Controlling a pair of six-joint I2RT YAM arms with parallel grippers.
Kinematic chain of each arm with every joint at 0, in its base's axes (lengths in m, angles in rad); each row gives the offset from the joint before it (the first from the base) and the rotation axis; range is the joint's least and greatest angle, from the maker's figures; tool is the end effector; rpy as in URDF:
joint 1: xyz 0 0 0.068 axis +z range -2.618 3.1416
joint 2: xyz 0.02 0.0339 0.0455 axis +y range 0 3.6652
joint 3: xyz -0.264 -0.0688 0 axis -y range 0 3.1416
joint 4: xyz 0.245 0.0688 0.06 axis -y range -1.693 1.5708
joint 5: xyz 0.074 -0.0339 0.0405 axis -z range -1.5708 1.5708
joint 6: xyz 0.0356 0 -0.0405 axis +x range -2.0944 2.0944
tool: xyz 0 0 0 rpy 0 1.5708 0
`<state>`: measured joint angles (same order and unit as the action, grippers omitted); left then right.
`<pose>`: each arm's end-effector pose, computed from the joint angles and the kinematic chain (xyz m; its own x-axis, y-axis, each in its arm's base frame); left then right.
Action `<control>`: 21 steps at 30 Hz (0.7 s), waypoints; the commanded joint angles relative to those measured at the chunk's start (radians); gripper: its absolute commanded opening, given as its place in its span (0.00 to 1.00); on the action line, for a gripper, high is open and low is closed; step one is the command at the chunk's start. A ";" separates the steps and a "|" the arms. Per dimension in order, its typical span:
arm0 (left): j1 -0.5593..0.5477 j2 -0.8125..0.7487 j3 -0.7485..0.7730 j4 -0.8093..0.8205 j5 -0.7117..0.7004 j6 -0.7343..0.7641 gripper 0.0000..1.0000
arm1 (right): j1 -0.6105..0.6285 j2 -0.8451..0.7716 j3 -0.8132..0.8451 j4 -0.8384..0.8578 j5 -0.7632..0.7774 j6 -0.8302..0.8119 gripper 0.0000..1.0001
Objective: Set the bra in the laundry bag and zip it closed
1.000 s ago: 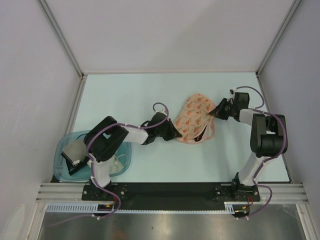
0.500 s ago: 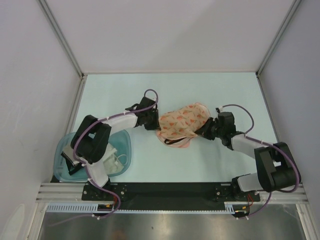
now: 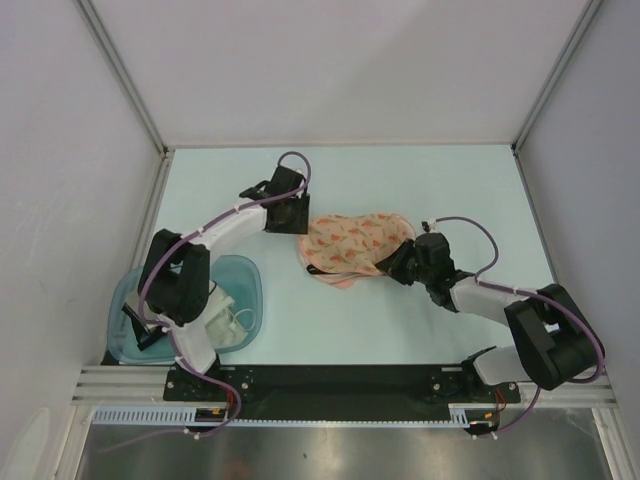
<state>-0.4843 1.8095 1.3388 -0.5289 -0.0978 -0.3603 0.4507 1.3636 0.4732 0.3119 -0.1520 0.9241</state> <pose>0.3442 -0.1772 0.2203 -0.8436 0.0473 -0.5349 0.1274 0.9853 -0.1137 0.2298 0.1172 0.1595 -0.7313 0.5225 -0.4384 0.0646 0.6929 0.7181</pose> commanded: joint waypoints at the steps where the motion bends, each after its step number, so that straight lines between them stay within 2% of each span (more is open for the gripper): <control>1: -0.065 -0.139 0.000 -0.039 -0.163 0.072 0.67 | 0.006 0.029 0.015 0.019 0.031 -0.014 0.19; 5: -0.163 -0.277 -0.116 -0.014 -0.240 0.029 0.67 | 0.006 0.005 0.030 -0.005 -0.003 -0.071 0.28; 8: -0.278 -0.416 -0.272 0.067 -0.174 -0.044 0.64 | 0.005 -0.023 0.044 -0.080 -0.017 -0.148 0.38; 10: -0.322 -0.502 -0.343 0.142 -0.076 -0.118 0.62 | -0.001 -0.038 0.065 -0.126 -0.029 -0.192 0.47; 13: -0.361 -0.579 -0.499 0.343 0.073 -0.238 0.59 | -0.020 -0.098 0.090 -0.230 -0.037 -0.257 0.54; 16: -0.362 -0.595 -0.604 0.516 0.125 -0.321 0.59 | -0.070 -0.187 0.099 -0.306 -0.053 -0.292 0.64; 17: -0.361 -0.589 -0.624 0.526 0.138 -0.336 0.61 | -0.110 -0.210 0.100 -0.324 -0.072 -0.307 0.71; 19: -0.361 -0.563 -0.627 0.596 0.171 -0.368 0.61 | -0.156 -0.245 0.117 -0.359 -0.095 -0.329 0.76; 21: -0.356 -0.507 -0.627 0.619 0.187 -0.413 0.61 | -0.233 -0.238 0.133 -0.362 -0.122 -0.362 0.88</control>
<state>-0.8486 1.2480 0.7101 -0.1192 -0.0044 -0.6418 0.3180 1.1496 0.5468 0.0166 -0.2207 0.6567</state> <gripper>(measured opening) 0.613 0.801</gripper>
